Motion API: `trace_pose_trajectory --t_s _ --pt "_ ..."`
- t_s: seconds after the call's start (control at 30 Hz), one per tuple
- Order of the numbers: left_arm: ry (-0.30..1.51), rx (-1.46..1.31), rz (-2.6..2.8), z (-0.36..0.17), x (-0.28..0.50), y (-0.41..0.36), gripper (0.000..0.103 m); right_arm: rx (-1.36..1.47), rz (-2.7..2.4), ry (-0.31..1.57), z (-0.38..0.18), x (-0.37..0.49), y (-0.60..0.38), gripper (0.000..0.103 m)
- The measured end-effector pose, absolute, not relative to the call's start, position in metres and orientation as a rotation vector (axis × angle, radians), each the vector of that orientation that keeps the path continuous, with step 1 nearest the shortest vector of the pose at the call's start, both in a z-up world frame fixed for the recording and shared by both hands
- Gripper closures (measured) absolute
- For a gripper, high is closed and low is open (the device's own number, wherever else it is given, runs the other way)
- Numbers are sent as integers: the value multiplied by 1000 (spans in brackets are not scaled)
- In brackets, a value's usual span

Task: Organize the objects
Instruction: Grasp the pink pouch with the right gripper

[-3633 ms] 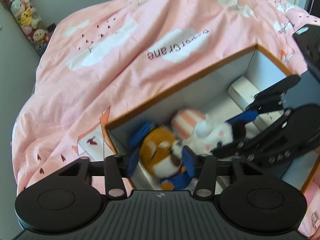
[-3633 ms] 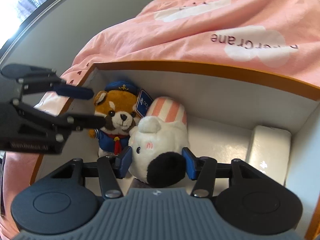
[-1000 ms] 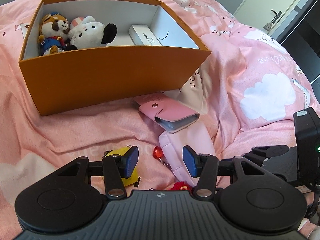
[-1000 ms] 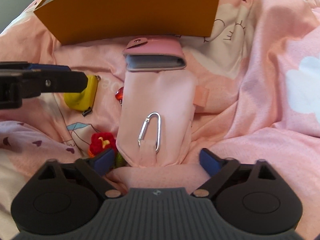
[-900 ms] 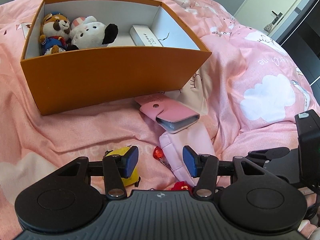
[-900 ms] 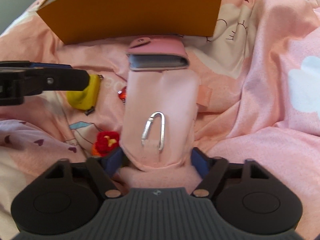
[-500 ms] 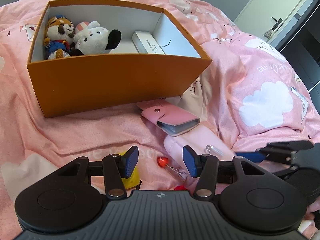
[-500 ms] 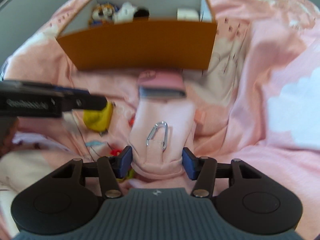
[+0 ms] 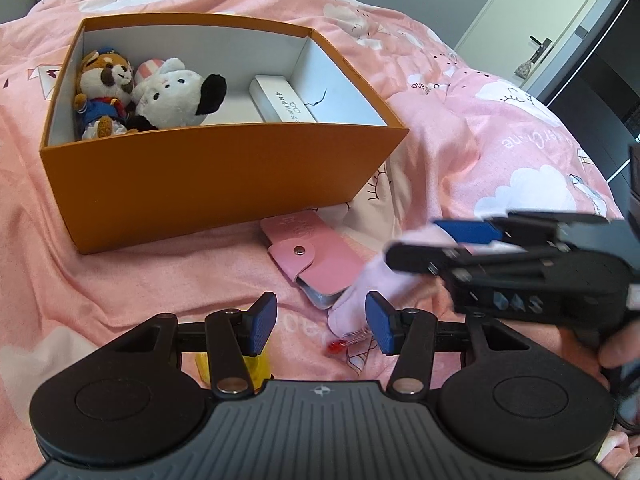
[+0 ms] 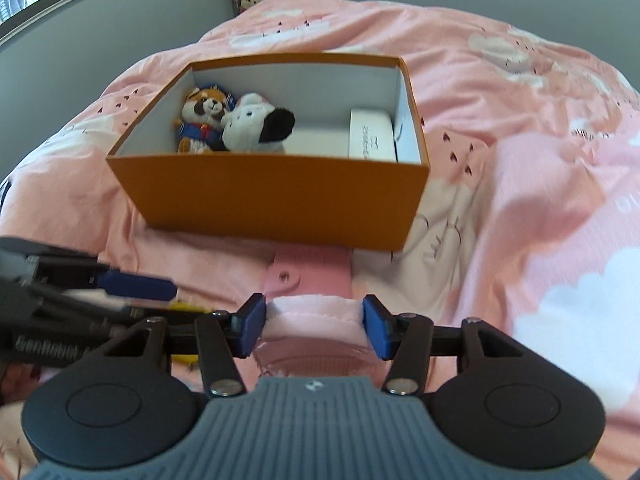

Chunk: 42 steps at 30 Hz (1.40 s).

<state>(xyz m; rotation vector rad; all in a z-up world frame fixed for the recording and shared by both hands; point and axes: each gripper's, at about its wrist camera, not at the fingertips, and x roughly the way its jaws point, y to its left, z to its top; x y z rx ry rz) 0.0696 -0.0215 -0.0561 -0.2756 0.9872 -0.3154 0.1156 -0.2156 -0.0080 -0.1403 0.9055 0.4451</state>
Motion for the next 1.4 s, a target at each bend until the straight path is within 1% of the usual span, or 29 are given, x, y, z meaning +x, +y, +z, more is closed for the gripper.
trace_pose_trajectory --t_s 0.2,0.43,0.5,0.63,0.9,1.03,1.17,1.27,1.33,1.37,1.4 --pt "999 -288 -300 -59 74 -18 43 -126 451 874 -18 138 -209 47" --pt "990 -318 -330 -60 82 -19 43 -73 449 848 -10 138 -219 45" --pt "991 -313 -340 -61 84 -21 43 -55 433 833 -6 137 -225 37" --pt "1011 -305 -346 -65 89 -26 43 -24 416 824 0 133 -236 37" --pt "1033 -309 -327 -71 94 -27 43 16 423 872 -3 115 -263 37" --pt "1028 -306 -326 -70 95 -27 43 -41 427 886 1 107 -271 37" --pt "1039 -312 -316 -72 95 -25 43 -160 478 976 -12 104 -265 37" --pt "1047 -314 -315 -74 96 -25 43 -230 520 978 -22 107 -253 36" --pt "1047 -318 -307 -74 96 -23 43 -233 553 974 -27 115 -248 32" --pt "1048 -323 -301 -75 96 -21 43 -227 565 977 -29 119 -247 26" --pt "1050 -327 -296 -75 96 -20 43 -219 582 982 -31 124 -246 24"
